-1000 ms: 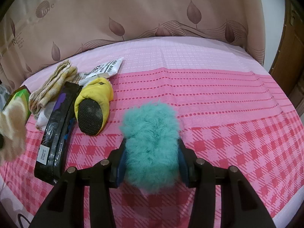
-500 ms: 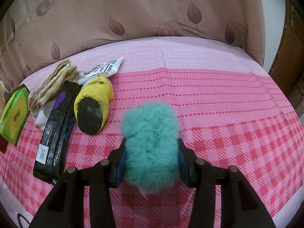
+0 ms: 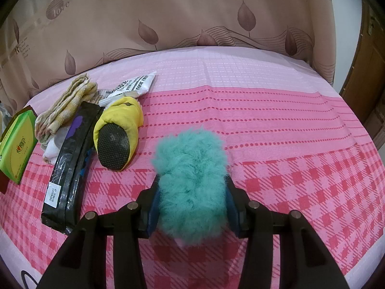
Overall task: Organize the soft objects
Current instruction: 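Carry the cream scrunchie into the gold tin and open the left gripper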
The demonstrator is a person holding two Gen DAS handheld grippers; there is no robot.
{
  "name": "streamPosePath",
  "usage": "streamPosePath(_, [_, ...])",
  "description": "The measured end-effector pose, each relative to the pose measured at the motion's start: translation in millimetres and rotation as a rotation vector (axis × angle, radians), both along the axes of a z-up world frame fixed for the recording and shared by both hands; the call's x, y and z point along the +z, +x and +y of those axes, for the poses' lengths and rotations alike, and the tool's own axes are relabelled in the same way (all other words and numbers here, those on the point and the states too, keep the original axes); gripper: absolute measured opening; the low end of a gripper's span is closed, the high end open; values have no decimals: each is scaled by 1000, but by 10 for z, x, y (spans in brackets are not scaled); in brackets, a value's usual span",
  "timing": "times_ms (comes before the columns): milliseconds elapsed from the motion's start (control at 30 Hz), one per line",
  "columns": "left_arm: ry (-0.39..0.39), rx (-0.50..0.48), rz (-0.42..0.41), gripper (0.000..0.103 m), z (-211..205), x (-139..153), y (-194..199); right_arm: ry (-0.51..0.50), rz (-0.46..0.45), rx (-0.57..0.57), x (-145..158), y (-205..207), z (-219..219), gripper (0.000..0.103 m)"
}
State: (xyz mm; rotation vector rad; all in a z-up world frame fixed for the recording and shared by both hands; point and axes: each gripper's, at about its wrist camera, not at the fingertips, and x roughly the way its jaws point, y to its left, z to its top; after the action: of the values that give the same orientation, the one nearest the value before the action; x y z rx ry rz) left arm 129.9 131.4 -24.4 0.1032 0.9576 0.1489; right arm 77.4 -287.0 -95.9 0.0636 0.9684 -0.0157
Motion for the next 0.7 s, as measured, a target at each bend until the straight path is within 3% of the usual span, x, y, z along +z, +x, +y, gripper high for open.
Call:
streamPosePath(333, [13,79,30,10,441,-136,232,0,0,0,0,1,-1,45])
streamPosePath(700, [26,111,77,13,621,-323,517,-3,1,-2,0,2,-2,47])
